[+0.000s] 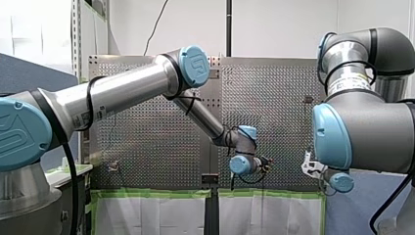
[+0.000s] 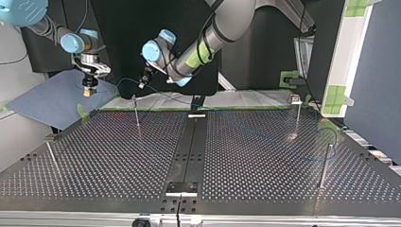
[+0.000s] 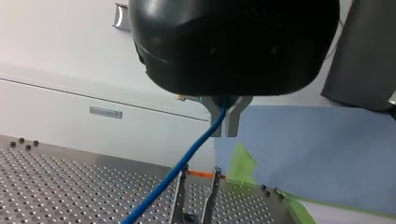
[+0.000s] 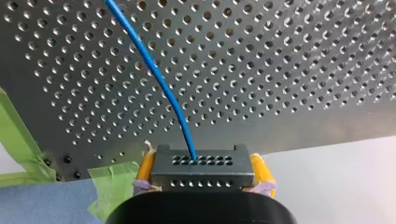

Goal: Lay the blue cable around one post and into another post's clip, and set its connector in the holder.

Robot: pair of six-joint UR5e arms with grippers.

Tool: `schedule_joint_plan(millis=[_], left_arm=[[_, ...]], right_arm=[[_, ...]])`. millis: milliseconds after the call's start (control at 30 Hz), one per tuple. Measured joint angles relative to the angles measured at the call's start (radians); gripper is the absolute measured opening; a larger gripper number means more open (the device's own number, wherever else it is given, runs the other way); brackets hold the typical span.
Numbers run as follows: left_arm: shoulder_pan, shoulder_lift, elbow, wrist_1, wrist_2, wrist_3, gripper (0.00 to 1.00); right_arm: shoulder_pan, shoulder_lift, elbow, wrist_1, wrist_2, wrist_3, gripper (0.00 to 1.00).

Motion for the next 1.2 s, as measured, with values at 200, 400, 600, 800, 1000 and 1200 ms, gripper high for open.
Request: schedule_joint_plan(millis=[200,400,600,800,1000,1200], left_arm=[[-0.002,-0.001,0.025,-0.025,0.005,-0.018,0.02],[-0.002,-0.001,0.036,-0.036,0.014,-0.038,0.02],[0.004,-0.001,0.037,-0.041,0.018,-0.061,0.02],[0.016,-0.001,0.038,-0.042,0.019,-0.083,0.02],[0.025,-0.002,0.038,-0.043,0.027,-0.102,0.02],[0.024,-0.036,0.064,-0.069,0.030,-0.096,0.02]], right_arm=[[-0.005,0.000,-0.007,0.006,0.000,0.002,0.00],[-0.006,0.001,-0.011,0.009,-0.002,0.003,0.00],[-0.006,0.001,-0.026,0.023,-0.004,0.008,0.00],[-0.001,0.001,-0.042,0.038,-0.014,0.008,0.00],[0.007,0.001,-0.049,0.050,-0.024,0.006,0.00],[0.016,0.001,-0.061,0.067,-0.029,0.004,0.00]])
